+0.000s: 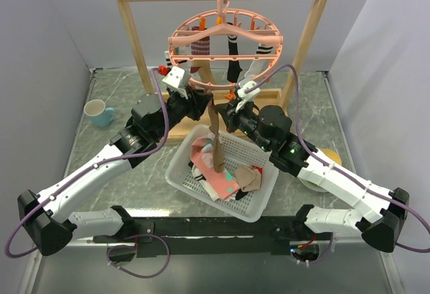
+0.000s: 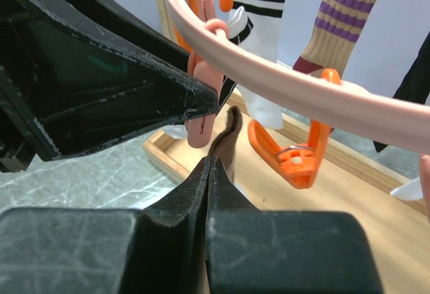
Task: Clip the socks to the hanger
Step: Clamp the sock onto the hanger.
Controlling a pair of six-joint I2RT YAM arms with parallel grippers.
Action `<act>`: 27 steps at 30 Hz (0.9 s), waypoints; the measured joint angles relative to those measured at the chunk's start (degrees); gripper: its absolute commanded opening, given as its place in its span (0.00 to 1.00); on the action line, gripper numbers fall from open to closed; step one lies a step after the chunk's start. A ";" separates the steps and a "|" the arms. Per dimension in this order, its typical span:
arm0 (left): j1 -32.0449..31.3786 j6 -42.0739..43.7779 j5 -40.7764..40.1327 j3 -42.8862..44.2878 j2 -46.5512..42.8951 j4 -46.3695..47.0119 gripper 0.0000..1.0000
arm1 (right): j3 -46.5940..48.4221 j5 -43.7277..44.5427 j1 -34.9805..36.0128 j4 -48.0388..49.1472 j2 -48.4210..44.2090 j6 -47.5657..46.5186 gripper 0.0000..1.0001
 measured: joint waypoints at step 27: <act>-1.62 0.20 -1.11 3.67 3.91 -1.97 0.01 | -4.61 -1.01 -0.17 2.82 -0.46 3.21 0.00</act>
